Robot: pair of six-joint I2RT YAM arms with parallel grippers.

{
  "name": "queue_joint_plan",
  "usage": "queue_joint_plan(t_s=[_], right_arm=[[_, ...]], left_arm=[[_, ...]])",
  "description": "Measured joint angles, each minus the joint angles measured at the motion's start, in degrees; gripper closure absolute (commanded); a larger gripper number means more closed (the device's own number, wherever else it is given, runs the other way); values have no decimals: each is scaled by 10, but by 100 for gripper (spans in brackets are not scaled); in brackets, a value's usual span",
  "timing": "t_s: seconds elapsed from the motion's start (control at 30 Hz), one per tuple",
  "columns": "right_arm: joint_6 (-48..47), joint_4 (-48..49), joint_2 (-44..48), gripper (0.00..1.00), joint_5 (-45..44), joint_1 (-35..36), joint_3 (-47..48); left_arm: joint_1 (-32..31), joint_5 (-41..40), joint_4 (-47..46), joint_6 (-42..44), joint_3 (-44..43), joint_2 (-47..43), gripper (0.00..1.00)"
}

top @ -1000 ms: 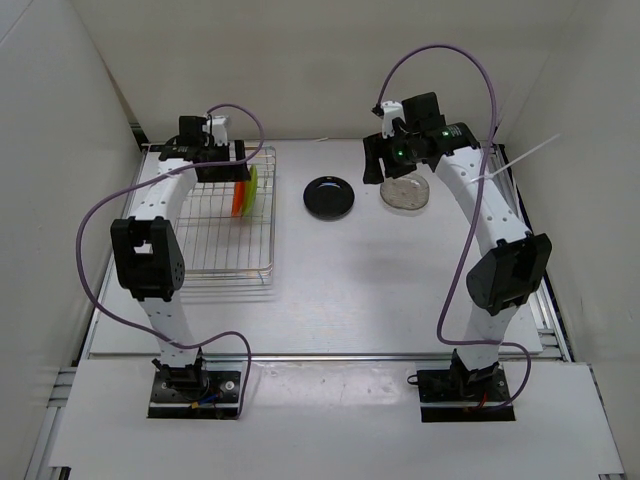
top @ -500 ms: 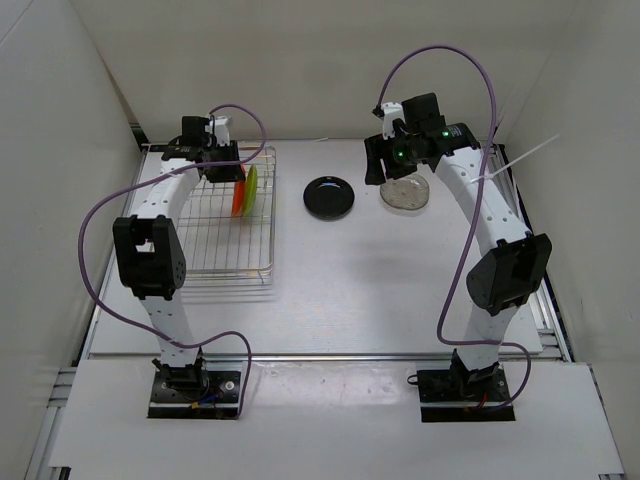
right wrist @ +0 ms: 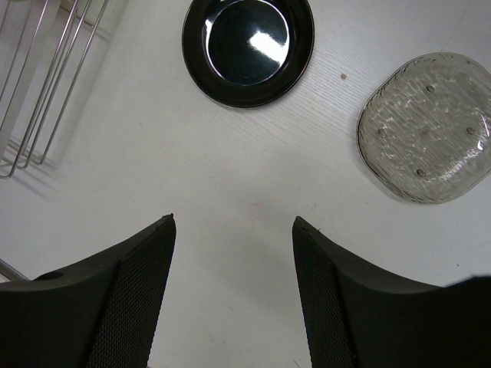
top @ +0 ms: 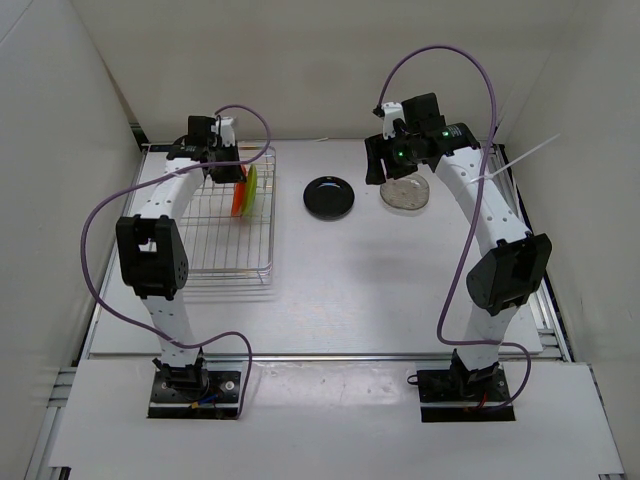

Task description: Unload the plates from the dish rack

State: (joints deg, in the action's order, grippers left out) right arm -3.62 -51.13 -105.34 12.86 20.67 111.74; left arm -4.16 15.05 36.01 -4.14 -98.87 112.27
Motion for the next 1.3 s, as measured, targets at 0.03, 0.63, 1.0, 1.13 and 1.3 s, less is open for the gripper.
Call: queue_joint_plan(t_s=[0.03,0.63,1.0,1.13,1.3], right_arm=[[0,0,0,34,-1,0,0],[1,-1,1,34,-12,0,0],[10,-4,26,20,45,-12,21],[16,-8,52,9,136,-24,22],[20,-10,90,0,229,-25,20]], left_arm=[[0,-2,1,-2,-1,0,89],[-3,17,124,-3,-181,-46,89],[-201,-94,230,221,-206,-227,89],[-372,-302,191,334,-63,-263,89],[-516,-497,75,519,126,-266,89]])
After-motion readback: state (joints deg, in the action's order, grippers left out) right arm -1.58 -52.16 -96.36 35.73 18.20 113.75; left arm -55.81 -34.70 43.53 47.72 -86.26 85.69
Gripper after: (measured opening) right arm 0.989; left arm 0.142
